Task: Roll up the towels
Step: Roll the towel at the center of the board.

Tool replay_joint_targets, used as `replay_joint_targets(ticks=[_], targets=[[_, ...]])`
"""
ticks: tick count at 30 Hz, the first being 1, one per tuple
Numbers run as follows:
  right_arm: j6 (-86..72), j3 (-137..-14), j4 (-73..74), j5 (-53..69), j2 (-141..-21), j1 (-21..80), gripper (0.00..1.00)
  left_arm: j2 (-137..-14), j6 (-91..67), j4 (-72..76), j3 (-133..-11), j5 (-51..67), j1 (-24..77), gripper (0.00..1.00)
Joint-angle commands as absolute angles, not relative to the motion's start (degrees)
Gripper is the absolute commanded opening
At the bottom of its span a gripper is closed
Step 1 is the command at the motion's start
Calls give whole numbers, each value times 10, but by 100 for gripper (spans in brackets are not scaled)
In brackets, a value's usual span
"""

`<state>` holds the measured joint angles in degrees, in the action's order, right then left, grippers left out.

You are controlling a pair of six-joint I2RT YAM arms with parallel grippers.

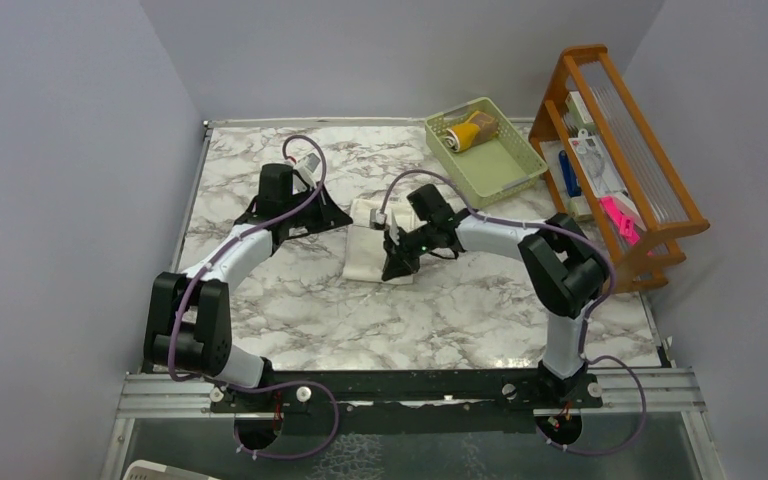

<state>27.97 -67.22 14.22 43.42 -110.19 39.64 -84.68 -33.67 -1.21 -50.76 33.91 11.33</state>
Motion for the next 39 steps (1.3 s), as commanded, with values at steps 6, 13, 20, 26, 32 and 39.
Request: replay_joint_targets(ticks=[6, 13, 20, 26, 32, 39], targets=[[-88, -734, 136, 692, -1180, 343, 1, -807, -291, -41, -501, 430, 111, 0], [-197, -762, 135, 727, -1267, 311, 1, -810, -318, 5, -478, 468, 112, 0], [-311, -682, 25, 691, -1271, 270, 1, -816, -354, 62, -436, 474, 119, 0], [-336, -686, 46, 636, -1301, 263, 1, -853, -383, 123, -412, 477, 144, 0], [-315, -721, 122, 551, -1314, 262, 1, -870, -395, 145, -401, 463, 188, 0], [-299, -742, 155, 517, -1306, 263, 1, -936, -400, 170, -360, 368, 193, 0]])
